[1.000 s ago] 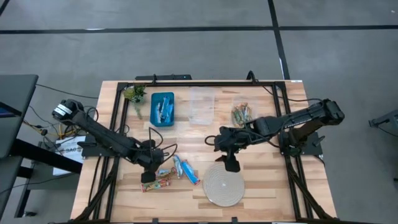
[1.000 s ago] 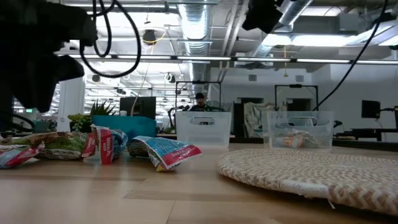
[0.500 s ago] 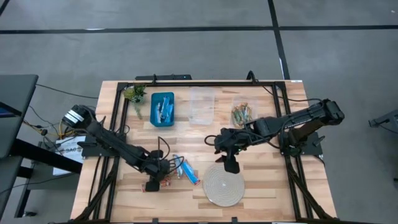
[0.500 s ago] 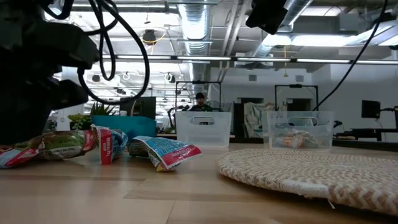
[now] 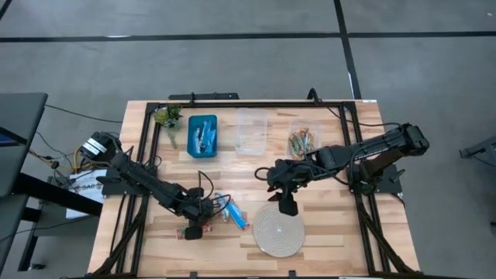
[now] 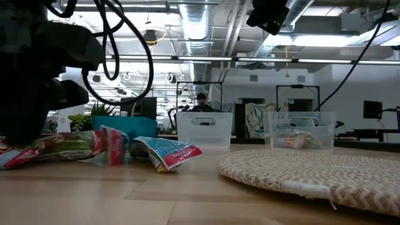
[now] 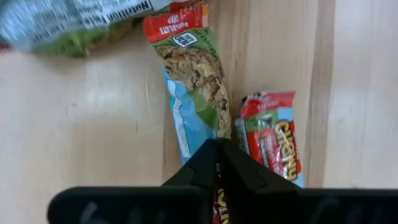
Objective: Pick and place Granola Bars by type
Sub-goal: Put the red granola bar into the left transparent bin
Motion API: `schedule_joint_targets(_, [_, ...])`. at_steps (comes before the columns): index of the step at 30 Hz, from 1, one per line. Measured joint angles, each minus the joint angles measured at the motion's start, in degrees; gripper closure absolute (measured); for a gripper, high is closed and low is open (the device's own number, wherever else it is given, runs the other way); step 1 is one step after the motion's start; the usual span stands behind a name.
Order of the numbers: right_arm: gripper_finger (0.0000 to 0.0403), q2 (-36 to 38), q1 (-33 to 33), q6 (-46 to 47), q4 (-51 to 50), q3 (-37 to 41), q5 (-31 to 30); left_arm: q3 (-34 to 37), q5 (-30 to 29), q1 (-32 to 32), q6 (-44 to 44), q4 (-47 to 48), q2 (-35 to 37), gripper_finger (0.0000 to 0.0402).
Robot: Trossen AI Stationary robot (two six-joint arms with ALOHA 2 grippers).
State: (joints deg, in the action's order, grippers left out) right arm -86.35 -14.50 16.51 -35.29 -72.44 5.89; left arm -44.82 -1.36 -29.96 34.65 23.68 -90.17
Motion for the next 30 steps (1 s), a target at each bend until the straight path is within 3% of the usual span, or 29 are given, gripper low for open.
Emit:
schedule_joint_targets(10, [0.0274, 0.0, 0.0, -0.02, 0.02, 0.0, -0.15, -4.98, -1.3, 0.69, 5.89, 3.09, 1.31, 0.0401])
schedule_joint_targets(16, [0.0278, 0.0, 0.98, 0.0, 1.66, 0.02, -0.7, -8.03, -8.11, 3.51, 7.8, 5.37, 6.57, 0.0401])
schedule_joint_targets(23, [0.0278, 2.57, 2.65, 0.0, 4.95, 0.04, -12.02, -9.94, -17.03, 16.54, 5.16, 1.27, 11.45, 0.0401])
schedule_joint_targets(30, [0.0278, 5.41, 5.7, 4.09, 2.56, 0.04, -28.69, -11.87, -13.99, 33.36, -1.3, -11.8, 11.32, 0.0401])
